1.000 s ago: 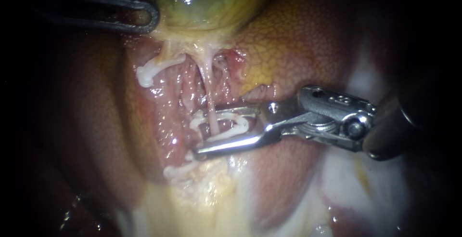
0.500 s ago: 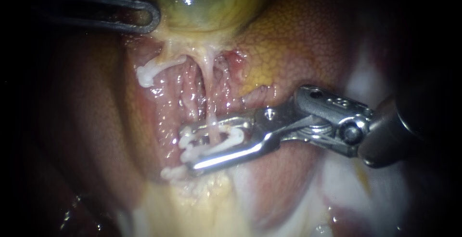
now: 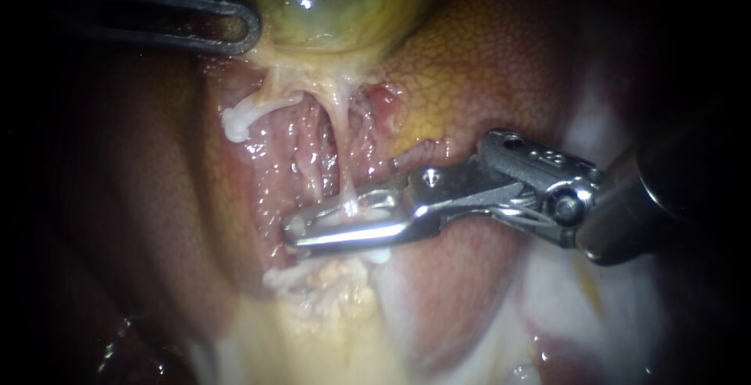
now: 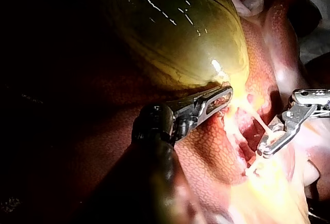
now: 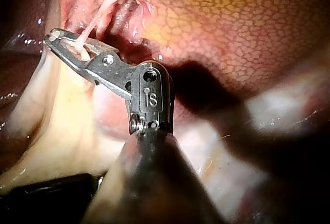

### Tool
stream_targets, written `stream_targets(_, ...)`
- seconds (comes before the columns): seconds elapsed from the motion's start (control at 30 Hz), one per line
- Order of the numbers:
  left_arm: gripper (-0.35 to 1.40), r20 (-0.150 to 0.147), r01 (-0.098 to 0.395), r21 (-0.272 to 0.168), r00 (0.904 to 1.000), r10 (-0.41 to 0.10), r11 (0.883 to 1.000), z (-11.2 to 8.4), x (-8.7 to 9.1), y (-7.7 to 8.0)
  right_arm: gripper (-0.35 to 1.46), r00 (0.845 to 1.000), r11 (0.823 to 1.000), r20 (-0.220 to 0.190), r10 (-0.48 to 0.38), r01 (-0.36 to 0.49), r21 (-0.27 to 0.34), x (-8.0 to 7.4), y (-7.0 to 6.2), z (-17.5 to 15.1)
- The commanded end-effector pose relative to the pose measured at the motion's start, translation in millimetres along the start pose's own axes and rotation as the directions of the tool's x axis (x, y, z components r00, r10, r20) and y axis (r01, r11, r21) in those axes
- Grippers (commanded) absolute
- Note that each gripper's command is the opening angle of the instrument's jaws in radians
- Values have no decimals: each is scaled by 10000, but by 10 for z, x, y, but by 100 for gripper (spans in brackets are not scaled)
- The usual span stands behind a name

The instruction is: Clipping second clip right tube

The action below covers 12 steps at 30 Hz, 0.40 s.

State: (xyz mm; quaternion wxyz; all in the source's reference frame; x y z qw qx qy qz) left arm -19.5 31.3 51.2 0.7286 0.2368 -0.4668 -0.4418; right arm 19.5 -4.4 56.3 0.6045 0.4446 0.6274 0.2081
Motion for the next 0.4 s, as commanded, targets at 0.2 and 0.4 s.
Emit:
stream_targets(0.2,-35,0,1,0,10000,-1,10000,0,0,0,-35,10000,10000,9,37,-37,15,-1,0,0)
stream_targets(0.4,-35,0,2,1,10000,-2,10000,0,0,-1,-35,10000,10000,12,33,-33,17,-2,0,0)
